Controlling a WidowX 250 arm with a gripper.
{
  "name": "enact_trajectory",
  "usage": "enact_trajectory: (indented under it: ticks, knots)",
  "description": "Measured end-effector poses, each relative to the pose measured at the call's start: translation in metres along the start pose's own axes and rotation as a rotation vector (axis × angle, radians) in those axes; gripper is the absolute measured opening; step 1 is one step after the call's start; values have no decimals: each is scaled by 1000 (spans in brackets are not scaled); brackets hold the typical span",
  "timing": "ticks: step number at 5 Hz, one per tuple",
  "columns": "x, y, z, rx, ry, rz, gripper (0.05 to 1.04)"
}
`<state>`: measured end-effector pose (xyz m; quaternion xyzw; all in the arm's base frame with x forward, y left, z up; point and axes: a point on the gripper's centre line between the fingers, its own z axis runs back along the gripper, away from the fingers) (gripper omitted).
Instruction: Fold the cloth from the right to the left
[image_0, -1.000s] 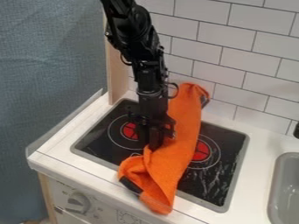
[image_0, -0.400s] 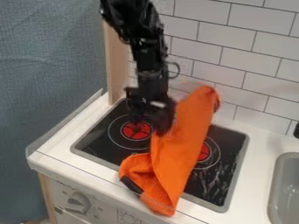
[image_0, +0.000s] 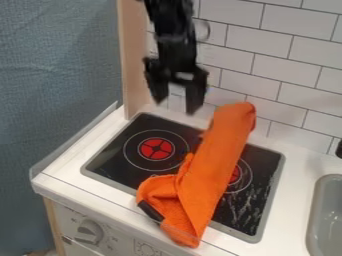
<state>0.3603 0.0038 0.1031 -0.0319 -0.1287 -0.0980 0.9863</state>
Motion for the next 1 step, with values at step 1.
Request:
enact_trajectory:
  ticks: [1]
  knots:
    - [-1,-3,10,17,6,-27,999]
